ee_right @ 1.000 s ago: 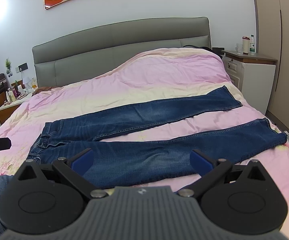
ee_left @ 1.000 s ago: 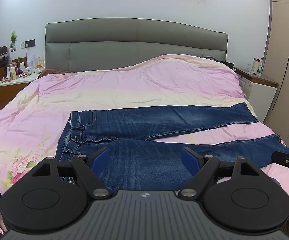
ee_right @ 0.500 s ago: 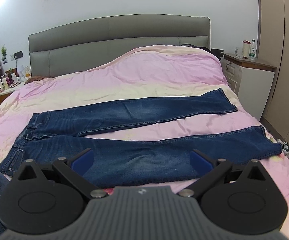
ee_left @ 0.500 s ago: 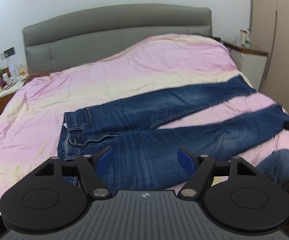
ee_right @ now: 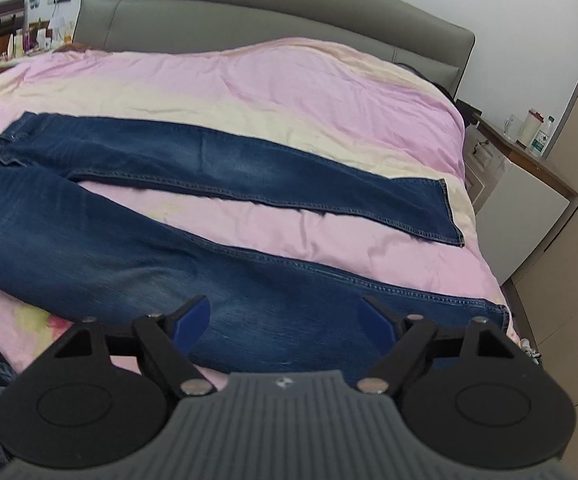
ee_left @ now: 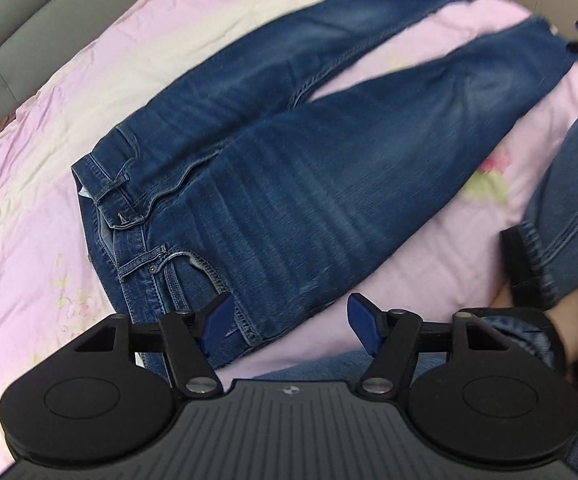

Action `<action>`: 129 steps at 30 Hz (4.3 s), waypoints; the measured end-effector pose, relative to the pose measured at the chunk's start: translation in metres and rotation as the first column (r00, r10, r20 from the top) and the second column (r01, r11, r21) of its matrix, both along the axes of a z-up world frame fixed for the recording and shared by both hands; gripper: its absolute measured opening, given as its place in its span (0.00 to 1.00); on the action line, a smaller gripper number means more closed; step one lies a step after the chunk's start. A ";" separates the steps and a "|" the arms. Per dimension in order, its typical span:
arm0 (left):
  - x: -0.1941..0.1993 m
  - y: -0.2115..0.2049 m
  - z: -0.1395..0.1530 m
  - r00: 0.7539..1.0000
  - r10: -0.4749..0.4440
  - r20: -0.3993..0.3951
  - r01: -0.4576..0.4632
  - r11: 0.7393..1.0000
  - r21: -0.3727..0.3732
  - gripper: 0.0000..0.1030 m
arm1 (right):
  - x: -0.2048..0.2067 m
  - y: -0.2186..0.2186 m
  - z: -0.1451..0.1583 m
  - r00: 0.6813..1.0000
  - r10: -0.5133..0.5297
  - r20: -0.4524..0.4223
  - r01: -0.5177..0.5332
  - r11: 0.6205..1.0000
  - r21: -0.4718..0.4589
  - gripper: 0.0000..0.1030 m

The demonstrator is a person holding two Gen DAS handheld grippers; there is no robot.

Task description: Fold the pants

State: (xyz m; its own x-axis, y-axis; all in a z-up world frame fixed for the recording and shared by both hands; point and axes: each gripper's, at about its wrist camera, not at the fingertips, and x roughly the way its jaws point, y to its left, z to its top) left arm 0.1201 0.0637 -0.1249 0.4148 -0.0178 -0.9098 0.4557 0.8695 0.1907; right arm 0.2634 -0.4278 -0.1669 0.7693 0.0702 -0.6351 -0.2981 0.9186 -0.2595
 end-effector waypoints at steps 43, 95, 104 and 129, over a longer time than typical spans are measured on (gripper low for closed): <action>0.063 -0.048 -0.003 0.974 0.138 0.180 -0.153 0.985 0.073 0.07 | 0.059 -0.104 -0.088 0.977 0.029 -0.214 -0.135 0.853 -0.504 0.78; 0.348 -0.002 -0.034 0.948 0.241 0.206 -0.273 0.951 0.143 0.06 | 0.434 -0.028 -0.084 0.996 -0.077 -0.037 0.027 0.696 -0.718 0.00; 0.381 0.001 -0.009 0.929 0.284 0.239 -0.312 0.946 0.087 0.06 | 0.451 -0.027 -0.054 0.990 -0.143 -0.003 0.099 0.697 -0.710 0.00; 0.321 0.076 0.022 0.865 0.460 0.200 -0.443 0.888 -0.124 0.77 | 0.414 0.021 -0.048 0.972 -0.222 -0.076 0.172 0.896 -0.409 0.52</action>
